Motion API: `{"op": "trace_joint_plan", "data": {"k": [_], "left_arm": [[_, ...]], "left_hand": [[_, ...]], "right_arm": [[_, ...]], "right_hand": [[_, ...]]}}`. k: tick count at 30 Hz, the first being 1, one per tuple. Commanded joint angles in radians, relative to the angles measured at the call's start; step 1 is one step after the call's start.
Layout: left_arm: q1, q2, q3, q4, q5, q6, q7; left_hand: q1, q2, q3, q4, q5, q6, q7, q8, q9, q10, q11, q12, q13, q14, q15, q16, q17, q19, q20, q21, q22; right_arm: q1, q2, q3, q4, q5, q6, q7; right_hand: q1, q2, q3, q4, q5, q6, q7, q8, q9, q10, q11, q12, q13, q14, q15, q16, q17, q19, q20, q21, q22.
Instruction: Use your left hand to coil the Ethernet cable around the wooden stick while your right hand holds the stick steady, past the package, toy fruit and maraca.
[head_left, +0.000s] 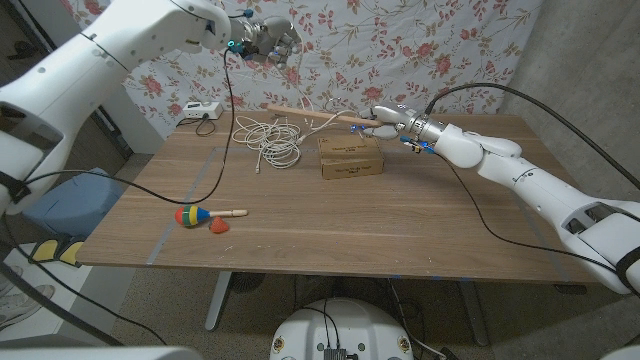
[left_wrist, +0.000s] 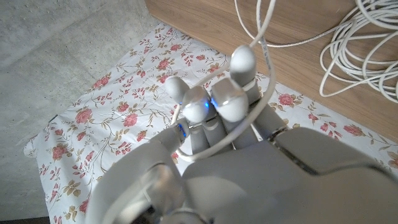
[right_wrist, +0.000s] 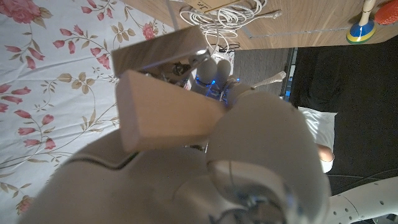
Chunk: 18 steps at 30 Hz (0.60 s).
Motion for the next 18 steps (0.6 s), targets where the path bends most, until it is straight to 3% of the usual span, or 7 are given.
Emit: {"op": "trace_joint_plan", "data": {"k": [1, 9, 18], "left_arm": [[0.021, 0.003, -0.028, -0.063, 0.022, -0.093, 0.068], [0.021, -0.007, -0.036, -0.080, 0.021, -0.148, 0.052], [0.053, -0.029, -0.058, -0.097, -0.014, -0.212, 0.055]], "left_hand": [[0.022, -0.008, -0.005, -0.020, -0.004, -0.070, 0.027, -0.040, -0.052, -0.042, -0.018, -0.015, 0.007, -0.011, -0.007, -0.031, -0.019, -0.034, 0.004, -0.008, -0.016], [0.053, -0.007, -0.017, -0.050, -0.003, -0.062, 0.043, -0.089, -0.142, -0.043, -0.020, -0.040, -0.011, -0.008, -0.009, -0.058, -0.040, -0.042, 0.000, 0.003, -0.038], [0.066, -0.009, -0.031, -0.058, -0.003, -0.055, 0.046, -0.090, -0.148, -0.039, -0.022, -0.038, 0.003, -0.005, -0.008, -0.057, -0.033, -0.037, 0.002, 0.010, -0.046]], "right_arm": [[0.064, 0.034, -0.081, 0.075, 0.000, -0.038, -0.005], [0.091, 0.061, -0.107, 0.119, 0.022, -0.067, 0.005], [0.101, 0.079, -0.122, 0.131, 0.026, -0.116, -0.005]], "right_hand": [[0.003, 0.006, 0.003, 0.000, 0.006, 0.021, -0.013, 0.002, 0.002, 0.006, -0.001, -0.005, 0.001, 0.001, -0.080, -0.002, 0.002, 0.000, -0.109, -0.005, 0.002], [0.003, 0.007, 0.001, -0.001, 0.006, 0.021, -0.014, 0.001, 0.002, 0.005, 0.002, -0.005, 0.001, 0.002, -0.080, -0.003, 0.002, 0.000, -0.108, -0.006, 0.003], [0.003, 0.008, 0.000, -0.002, 0.006, 0.020, -0.012, -0.001, 0.001, 0.006, -0.001, -0.006, -0.003, 0.002, -0.080, -0.005, 0.002, 0.000, -0.108, -0.007, 0.003]]}}
